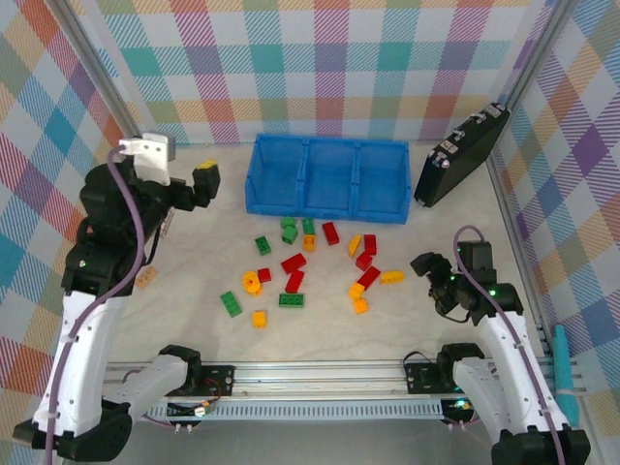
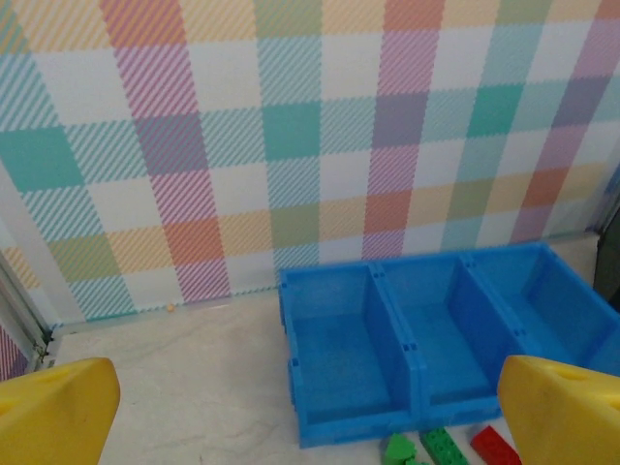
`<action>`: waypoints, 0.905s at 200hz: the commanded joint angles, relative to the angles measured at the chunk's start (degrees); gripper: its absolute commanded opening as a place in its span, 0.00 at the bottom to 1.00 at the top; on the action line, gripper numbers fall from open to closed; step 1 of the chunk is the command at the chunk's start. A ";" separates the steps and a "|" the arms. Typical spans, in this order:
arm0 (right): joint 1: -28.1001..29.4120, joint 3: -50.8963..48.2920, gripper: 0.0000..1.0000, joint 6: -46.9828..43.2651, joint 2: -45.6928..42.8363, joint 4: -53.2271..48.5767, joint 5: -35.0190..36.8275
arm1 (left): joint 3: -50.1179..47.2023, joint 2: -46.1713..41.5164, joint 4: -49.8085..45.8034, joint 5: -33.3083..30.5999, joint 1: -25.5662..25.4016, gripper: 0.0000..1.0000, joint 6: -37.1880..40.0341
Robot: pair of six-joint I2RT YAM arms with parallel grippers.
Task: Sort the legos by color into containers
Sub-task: Pick up the lego from the middle-right of the table.
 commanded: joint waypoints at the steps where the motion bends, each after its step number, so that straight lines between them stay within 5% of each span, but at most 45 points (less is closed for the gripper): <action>1: 3.21 -0.61 0.82 7.47 0.56 -0.38 1.99 | -0.27 0.76 0.71 -3.60 -2.78 1.00 3.48; 52: 15.25 5.25 0.82 10.18 16.34 5.78 10.79 | -1.29 1.63 1.60 -5.77 -4.90 1.00 4.94; 142: 16.22 5.05 0.77 14.25 28.78 12.18 13.30 | 2.10 5.04 -1.68 -6.60 -5.75 1.00 4.04; 181: 16.23 5.70 0.73 13.13 33.46 14.92 13.73 | 16.98 10.73 -13.50 -7.61 -7.28 1.00 -1.82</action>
